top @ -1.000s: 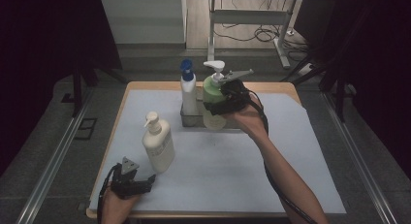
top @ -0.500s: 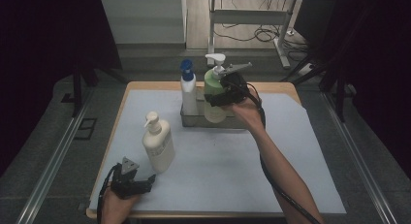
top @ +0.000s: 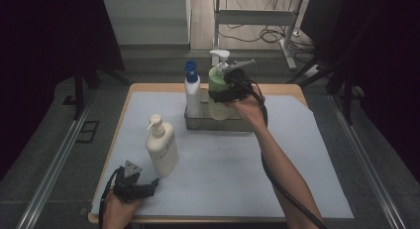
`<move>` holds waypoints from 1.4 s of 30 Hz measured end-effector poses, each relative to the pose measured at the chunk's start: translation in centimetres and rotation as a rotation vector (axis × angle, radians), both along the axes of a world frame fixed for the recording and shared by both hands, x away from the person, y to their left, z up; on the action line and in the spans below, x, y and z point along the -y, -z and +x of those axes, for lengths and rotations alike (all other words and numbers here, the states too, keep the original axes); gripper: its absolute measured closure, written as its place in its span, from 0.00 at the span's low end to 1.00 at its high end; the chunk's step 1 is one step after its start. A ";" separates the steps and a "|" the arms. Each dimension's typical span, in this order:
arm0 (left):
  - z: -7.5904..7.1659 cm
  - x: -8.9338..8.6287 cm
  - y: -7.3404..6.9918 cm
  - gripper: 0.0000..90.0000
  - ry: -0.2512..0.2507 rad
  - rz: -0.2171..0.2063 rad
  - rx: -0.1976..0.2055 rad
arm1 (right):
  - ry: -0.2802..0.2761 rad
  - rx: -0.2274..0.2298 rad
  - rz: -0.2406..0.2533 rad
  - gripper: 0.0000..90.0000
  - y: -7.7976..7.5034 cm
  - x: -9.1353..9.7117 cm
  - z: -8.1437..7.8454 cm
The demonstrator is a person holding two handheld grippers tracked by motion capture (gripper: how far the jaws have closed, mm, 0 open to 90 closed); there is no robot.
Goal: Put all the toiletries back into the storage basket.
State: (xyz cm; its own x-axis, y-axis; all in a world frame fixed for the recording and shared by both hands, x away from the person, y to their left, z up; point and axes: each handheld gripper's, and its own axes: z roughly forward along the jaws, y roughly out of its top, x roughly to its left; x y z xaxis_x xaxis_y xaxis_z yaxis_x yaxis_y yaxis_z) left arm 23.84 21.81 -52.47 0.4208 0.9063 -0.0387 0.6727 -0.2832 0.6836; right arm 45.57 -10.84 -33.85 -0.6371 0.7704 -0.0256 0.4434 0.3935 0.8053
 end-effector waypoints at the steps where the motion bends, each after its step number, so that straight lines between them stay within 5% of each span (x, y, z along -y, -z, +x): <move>1: 0.0 0.0 0.0 0.14 0.000 0.000 0.000 | 0.002 0.002 0.000 0.14 0.0 0.0 0.1; 19: 0.0 0.0 0.0 0.14 -0.001 -0.003 -0.003 | 0.047 0.007 -0.020 0.14 1.6 0.3 1.7; 42: 0.0 0.0 0.0 0.14 -0.002 -0.003 -0.003 | 0.052 -0.056 -0.032 0.14 5.5 0.9 2.1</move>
